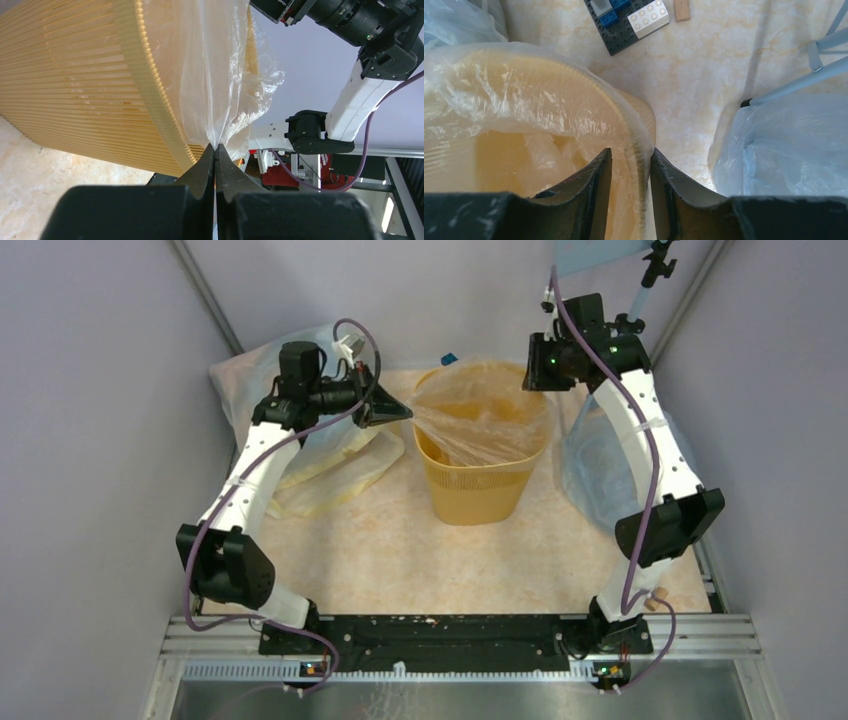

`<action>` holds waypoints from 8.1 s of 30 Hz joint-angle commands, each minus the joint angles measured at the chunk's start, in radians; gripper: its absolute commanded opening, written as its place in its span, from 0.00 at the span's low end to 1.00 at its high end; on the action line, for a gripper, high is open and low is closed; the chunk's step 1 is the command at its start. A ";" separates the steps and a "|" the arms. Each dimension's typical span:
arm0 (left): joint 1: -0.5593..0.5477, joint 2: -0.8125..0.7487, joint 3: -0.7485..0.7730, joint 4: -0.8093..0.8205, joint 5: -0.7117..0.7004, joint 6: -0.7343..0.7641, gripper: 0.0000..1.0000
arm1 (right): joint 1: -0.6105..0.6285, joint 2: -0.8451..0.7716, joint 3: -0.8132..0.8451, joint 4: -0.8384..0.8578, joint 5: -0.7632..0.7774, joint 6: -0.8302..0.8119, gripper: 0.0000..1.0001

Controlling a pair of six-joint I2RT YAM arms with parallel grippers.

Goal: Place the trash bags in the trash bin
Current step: Place the trash bag in the trash bin.

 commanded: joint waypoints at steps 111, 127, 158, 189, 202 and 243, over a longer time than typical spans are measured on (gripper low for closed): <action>-0.284 0.258 0.583 -0.242 -0.461 0.521 0.01 | 0.502 -0.220 -0.322 0.269 -0.087 0.127 0.00; -0.410 0.401 0.790 -0.516 -0.727 0.758 0.00 | 0.502 -0.234 -0.345 0.276 -0.082 0.126 0.00; -0.450 0.447 0.813 -0.532 -1.177 0.906 0.00 | 0.502 -0.197 -0.298 0.315 -0.258 0.086 0.00; -0.417 0.351 0.736 -0.487 -1.167 0.883 0.00 | 0.495 -0.268 -0.308 0.421 -0.244 0.100 0.00; -0.412 0.336 0.738 -0.503 -1.200 0.913 0.00 | 0.482 -0.320 -0.351 0.484 -0.315 0.131 0.00; -0.372 0.273 0.645 -0.441 -1.035 0.740 0.40 | 0.338 -0.372 -0.486 0.485 -0.347 0.244 0.60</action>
